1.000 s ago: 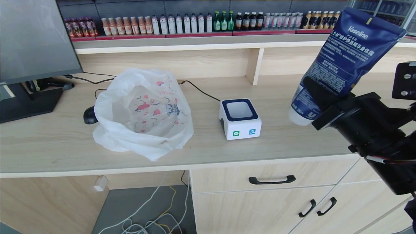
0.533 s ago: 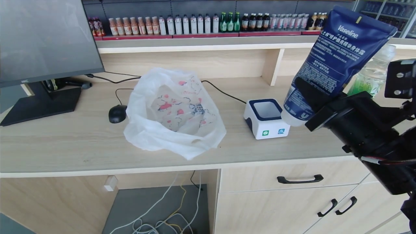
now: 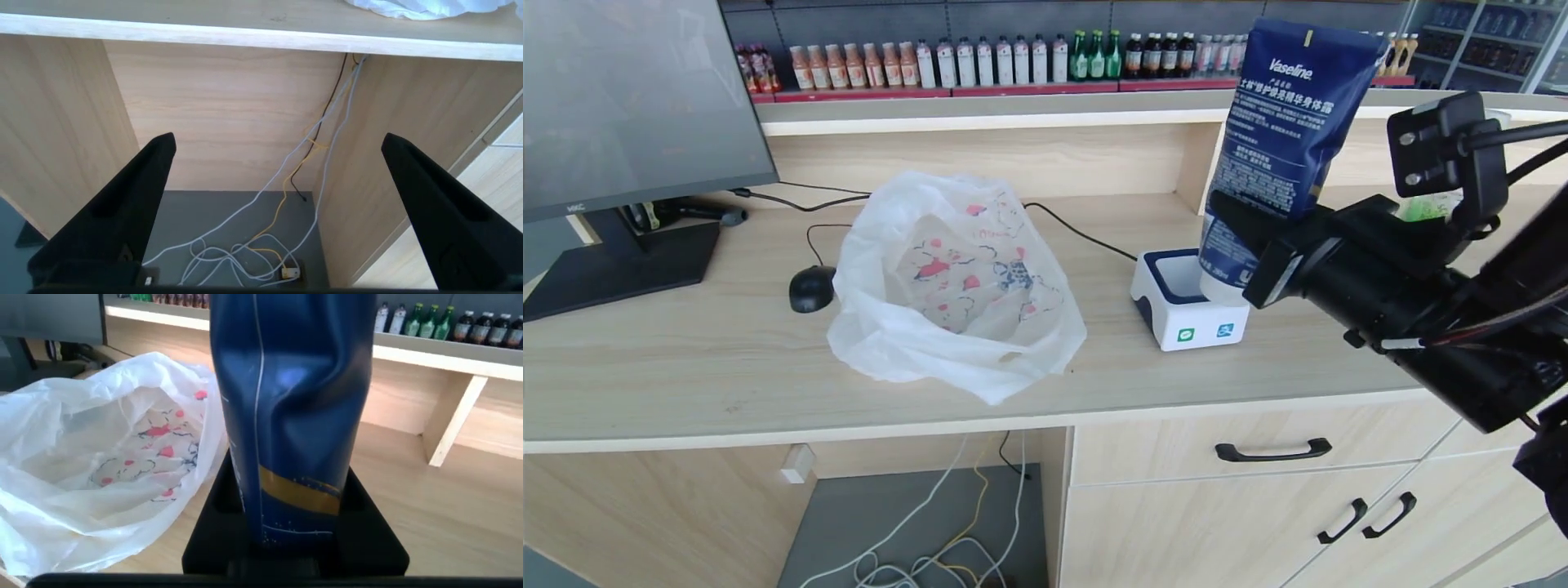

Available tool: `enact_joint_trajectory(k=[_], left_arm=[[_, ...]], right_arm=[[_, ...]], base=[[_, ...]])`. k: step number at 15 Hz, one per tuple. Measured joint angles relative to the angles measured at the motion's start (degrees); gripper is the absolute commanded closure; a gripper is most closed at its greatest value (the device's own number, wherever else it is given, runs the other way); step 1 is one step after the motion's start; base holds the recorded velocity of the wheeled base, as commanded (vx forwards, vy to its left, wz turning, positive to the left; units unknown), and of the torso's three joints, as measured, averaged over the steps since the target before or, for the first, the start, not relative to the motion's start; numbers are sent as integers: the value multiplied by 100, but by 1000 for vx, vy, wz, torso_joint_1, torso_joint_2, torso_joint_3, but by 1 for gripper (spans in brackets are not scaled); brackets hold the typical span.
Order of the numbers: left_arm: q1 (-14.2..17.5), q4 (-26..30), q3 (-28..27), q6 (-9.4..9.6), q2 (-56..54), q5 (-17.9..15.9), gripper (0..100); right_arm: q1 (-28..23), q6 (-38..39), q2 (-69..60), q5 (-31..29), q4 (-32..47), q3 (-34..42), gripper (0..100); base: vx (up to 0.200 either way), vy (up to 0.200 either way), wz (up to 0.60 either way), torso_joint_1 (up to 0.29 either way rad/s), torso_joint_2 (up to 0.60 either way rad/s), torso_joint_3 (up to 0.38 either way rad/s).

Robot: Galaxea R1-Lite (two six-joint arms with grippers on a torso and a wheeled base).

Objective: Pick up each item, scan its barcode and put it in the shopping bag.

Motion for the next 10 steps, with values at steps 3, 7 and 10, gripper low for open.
enact_joint_trajectory(k=[3, 7, 10], left_arm=[[6, 0, 0, 0, 0, 0, 0], [6, 0, 0, -2, 0, 0, 0], [6, 0, 0, -2, 0, 0, 0]], right_arm=[[-52, -386, 190, 140, 441, -813, 100], [-332, -1648, 477, 933, 512, -1114, 100], [-767, -2609, 566, 1764, 512, -1224, 100]], base=[[0, 0, 0, 0, 0, 0], [0, 0, 0, 0, 0, 0], [0, 0, 0, 0, 0, 0]])
